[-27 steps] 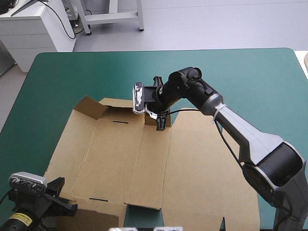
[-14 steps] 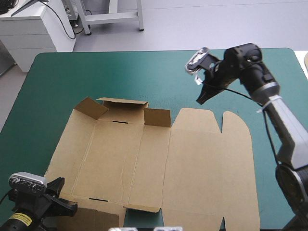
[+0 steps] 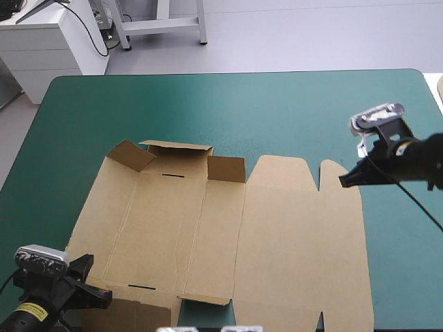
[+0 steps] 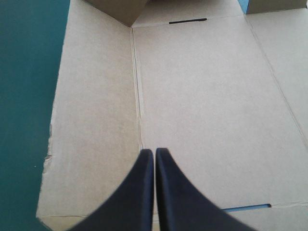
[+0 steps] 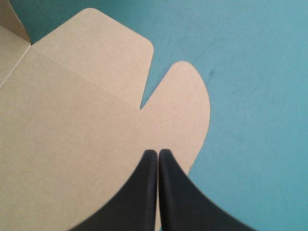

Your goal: Fold the box

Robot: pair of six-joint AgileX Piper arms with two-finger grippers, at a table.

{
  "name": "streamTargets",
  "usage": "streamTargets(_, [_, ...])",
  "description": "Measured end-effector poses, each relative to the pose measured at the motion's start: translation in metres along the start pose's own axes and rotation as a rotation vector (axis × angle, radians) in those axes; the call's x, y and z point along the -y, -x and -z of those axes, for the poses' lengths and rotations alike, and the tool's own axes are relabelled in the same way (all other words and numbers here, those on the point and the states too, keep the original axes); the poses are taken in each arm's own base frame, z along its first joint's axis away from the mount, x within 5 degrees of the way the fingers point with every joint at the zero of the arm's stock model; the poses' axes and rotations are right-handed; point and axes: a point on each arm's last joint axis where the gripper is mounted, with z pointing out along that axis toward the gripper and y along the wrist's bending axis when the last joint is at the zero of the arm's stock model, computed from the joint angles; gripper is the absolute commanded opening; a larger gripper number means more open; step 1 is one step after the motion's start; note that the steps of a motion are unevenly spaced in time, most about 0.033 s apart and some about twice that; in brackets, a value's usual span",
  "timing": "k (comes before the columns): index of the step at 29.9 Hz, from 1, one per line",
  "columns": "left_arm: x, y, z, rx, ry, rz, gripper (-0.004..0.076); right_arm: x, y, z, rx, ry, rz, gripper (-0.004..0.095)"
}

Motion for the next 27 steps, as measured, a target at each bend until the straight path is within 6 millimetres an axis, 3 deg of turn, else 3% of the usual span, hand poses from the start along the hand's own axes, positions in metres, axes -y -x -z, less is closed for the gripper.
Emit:
streamTargets(4, [-0.002,0.005,-0.01,-0.062,-0.006,0.014,-0.0008,-0.008,-0.045,0.01,0.041,-0.031,-0.097,-0.0016])
streamTargets(9, [-0.005,0.032,-0.019,-0.104,-0.007,0.047,-0.0008,-0.019,-0.072,0.018,0.071,-0.043,-0.135,-0.0015])
streamTargets(14, [-0.011,0.074,-0.032,-0.159,-0.009,0.092,-0.0008,-0.021,-0.076,0.022,0.091,-0.05,-0.147,-0.0016])
streamTargets(19, [-0.023,0.108,-0.062,-0.258,0.035,0.07,-0.0006,-0.021,-0.076,0.022,0.096,-0.052,-0.15,-0.0016])
streamTargets(27, [-0.066,0.123,-0.115,-0.422,0.087,0.209,0.0001,-0.023,-0.075,0.022,0.111,-0.027,-0.165,-0.0015])
